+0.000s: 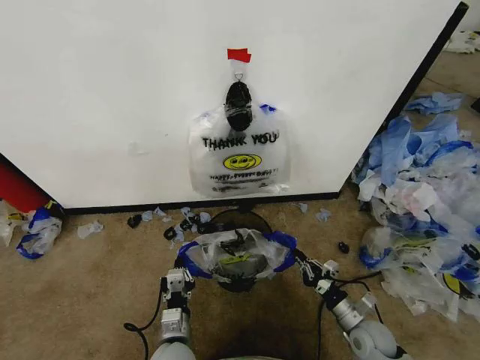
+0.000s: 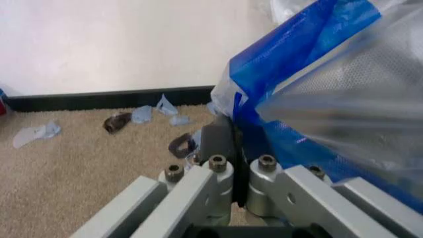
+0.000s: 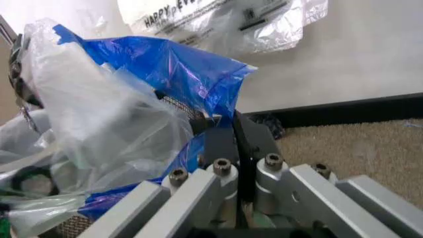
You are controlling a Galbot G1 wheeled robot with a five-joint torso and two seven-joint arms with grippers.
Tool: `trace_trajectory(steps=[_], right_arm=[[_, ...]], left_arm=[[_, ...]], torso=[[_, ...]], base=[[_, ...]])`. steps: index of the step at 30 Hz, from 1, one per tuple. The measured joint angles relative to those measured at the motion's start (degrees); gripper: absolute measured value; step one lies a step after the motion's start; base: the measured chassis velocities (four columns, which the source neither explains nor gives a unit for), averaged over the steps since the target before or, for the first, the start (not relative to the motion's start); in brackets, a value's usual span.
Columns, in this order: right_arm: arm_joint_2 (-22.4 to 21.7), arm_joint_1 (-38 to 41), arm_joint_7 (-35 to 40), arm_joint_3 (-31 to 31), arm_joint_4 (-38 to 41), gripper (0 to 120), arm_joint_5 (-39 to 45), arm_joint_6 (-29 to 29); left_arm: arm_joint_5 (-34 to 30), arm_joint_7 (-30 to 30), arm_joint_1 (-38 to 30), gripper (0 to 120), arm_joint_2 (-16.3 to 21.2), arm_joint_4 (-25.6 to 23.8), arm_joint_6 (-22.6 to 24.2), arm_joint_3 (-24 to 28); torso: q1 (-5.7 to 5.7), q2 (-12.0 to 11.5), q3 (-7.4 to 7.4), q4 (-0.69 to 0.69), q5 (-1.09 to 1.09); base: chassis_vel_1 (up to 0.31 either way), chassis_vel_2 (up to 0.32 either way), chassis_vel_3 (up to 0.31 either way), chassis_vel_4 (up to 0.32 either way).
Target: Pick up the garbage bag from the wall and place it over the trash bin.
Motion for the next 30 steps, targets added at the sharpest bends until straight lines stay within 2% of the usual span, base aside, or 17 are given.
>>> trace_trajectory(steps=[10,17,30], right_arm=[[1.97,3.13,0.06,-2.16,-4.08,0,-0.16,-0.09],[2.37,4.58,0.35,-2.67,-4.6,0,0.02,-0.37],[4.99,8.92,0.62,-4.77,-10.78,0,0.33,-0.41]], left_arm=[[-0.21,-0.61,-1.71,0,-1.7,3.09,-0.2,0.61],[0.21,-1.09,-2.19,0,-2.58,2.89,-0.29,0.82],[-0.69,-1.24,-5.2,0,-4.07,9.6,-1.23,1.58]], torso=[[0.0,0.0,0.0,0.0,0.0],[0.0,0.0,-0.01,0.0,0.0],[0.0,0.0,0.0,0.0,-0.01]], base=[[0.0,0.0,0.0,0.0],[0.0,0.0,0.0,0.0],[0.0,0.0,0.0,0.0]])
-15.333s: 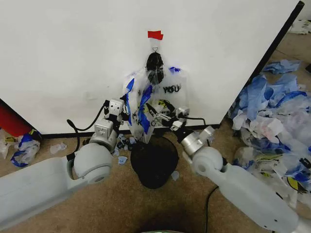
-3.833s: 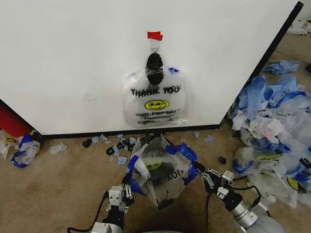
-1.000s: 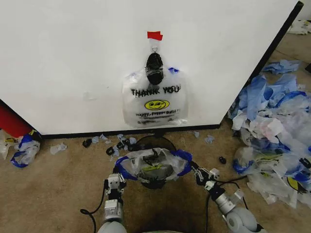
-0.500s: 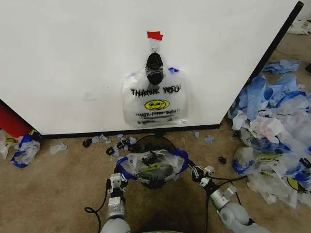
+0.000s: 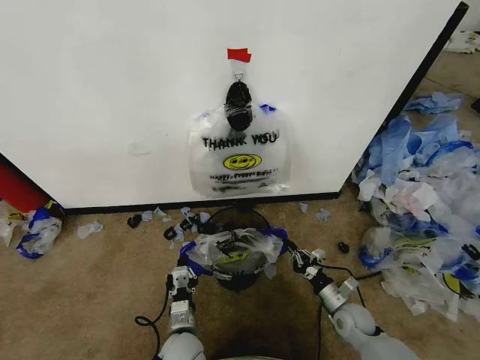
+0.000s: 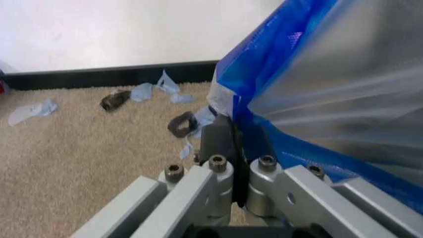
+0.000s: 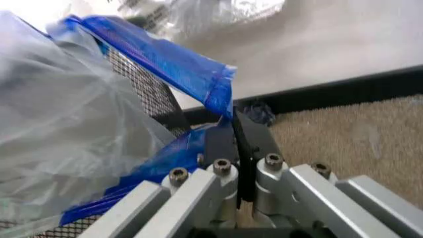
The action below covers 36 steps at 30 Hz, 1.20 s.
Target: Pick up the garbage bag from the wall and place it over the trash bin.
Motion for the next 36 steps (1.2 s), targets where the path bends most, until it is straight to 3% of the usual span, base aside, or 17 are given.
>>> trace_trajectory(steps=[16,26,28,31,36], right_arm=[[1.08,1.77,-0.71,-0.13,-3.3,0,0.22,0.62],[0.86,1.19,-1.05,0.28,-2.8,0,0.16,0.82],[0.85,1.12,-1.06,0.32,-2.64,0,-0.22,1.17],[0.88,0.98,0.33,0.39,-2.46,1,-3.36,2.9],[0.97,0.28,1.16,0.95,-2.6,16,-6.61,3.67]], left_arm=[[-0.37,-0.3,-3.71,0,-0.78,4.58,-0.98,1.04],[1.01,-0.32,-2.26,0,-0.23,3.57,-1.56,0.89],[1.54,-0.16,-1.9,4,-0.13,3.4,-1.66,0.8],[2.46,0.05,-1.24,18,-0.25,3.31,-1.97,0.47],[4.88,0.95,-0.32,35,-0.52,3.94,-2.82,-0.08]], torso=[[0.0,0.0,0.0,0.0,0.01],[0.0,0.0,0.0,0.0,0.0],[0.0,0.0,0.0,0.0,0.0],[0.0,0.0,0.0,0.0,0.0],[0.0,0.0,0.0,0.0,0.01]], base=[[0.0,0.0,0.0,0.0],[0.0,0.0,0.0,0.0],[0.0,0.0,0.0,0.0],[0.0,0.0,0.0,0.0],[0.0,0.0,0.0,0.0]])
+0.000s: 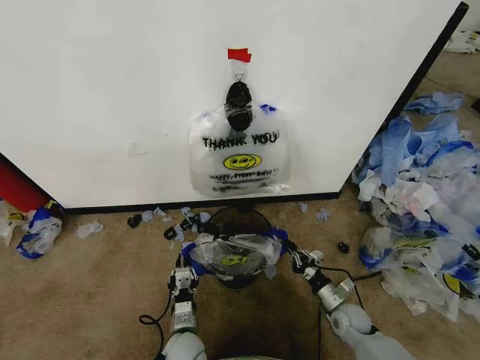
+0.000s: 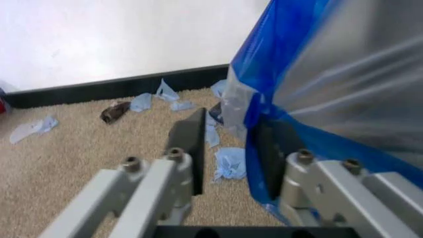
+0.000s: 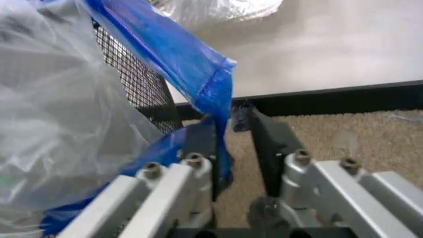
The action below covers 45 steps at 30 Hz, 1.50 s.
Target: Pick up the garbage bag from the wall and place it over the trash bin.
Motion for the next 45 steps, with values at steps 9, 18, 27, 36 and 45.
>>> trace_trajectory(steps=[9,18,27,36,45], right_arm=[[-0.79,-1.9,0.72,1.78,0.72,51,-2.64,1.14],[-4.35,-4.17,-0.14,5.21,4.31,86,-2.83,1.94],[-5.89,-5.61,-3.52,7.57,6.56,100,0.32,1.89],[-6.64,-6.54,-13.52,11.3,7.07,100,7.18,2.05],[-9.4,-6.42,-16.27,14.98,7.81,100,6.65,2.2]], left_arm=[[2.97,-0.22,2.08,68,0.39,-1.35,0.08,-1.64],[6.6,-0.65,7.15,99,2.26,-7.0,0.14,-3.28],[9.67,-0.26,11.09,100,3.6,-10.55,-1.16,-5.27],[9.63,-0.31,15.99,100,5.05,-16.75,-2.59,-6.7],[4.98,-0.61,13.07,100,8.27,-20.94,-0.58,-8.08]], torso=[[0.0,0.0,0.0,0.0,0.01],[0.0,0.0,0.0,0.0,0.0],[0.0,0.0,0.0,0.0,0.0],[0.0,0.0,0.0,0.01,0.0],[0.0,0.0,0.0,-0.02,0.0]], base=[[0.0,0.0,0.0,0.0],[0.0,0.0,0.0,0.0],[0.0,0.0,0.0,0.0],[0.0,0.0,0.0,0.0],[0.0,0.0,0.0,0.0]])
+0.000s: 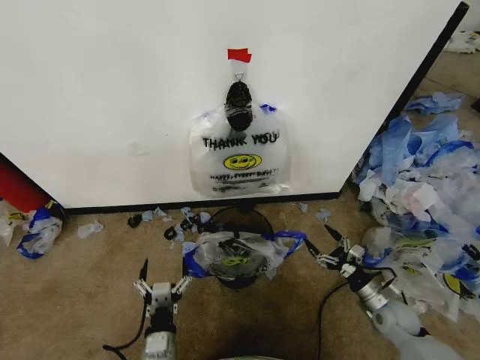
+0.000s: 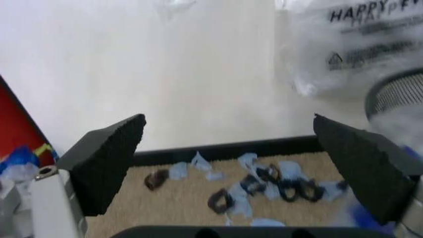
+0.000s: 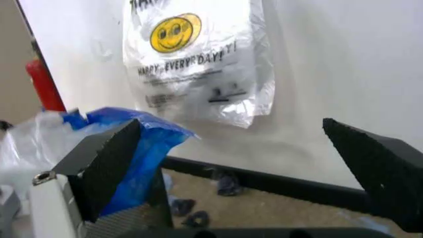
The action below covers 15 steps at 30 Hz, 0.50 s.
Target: Pick up the garbage bag from the wall and place it over the trash bin.
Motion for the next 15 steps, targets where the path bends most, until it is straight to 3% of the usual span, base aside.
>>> trace_trajectory(steps=[10,15], right_arm=[[2.58,3.35,-1.08,-4.0,-4.23,100,-5.0,-0.34],[2.36,5.48,-6.77,-5.7,-5.92,100,-4.5,-1.6]], left_arm=[[-0.6,-0.23,-0.23,100,0.01,0.44,0.19,1.07],[-1.15,-0.25,-1.19,100,0.41,0.51,0.48,1.14]], torso=[[0.0,0.0,0.0,0.04,0.0],[0.0,0.0,0.0,0.03,0.01]], base=[[0.0,0.0,0.0,0.0],[0.0,0.0,0.0,0.0]])
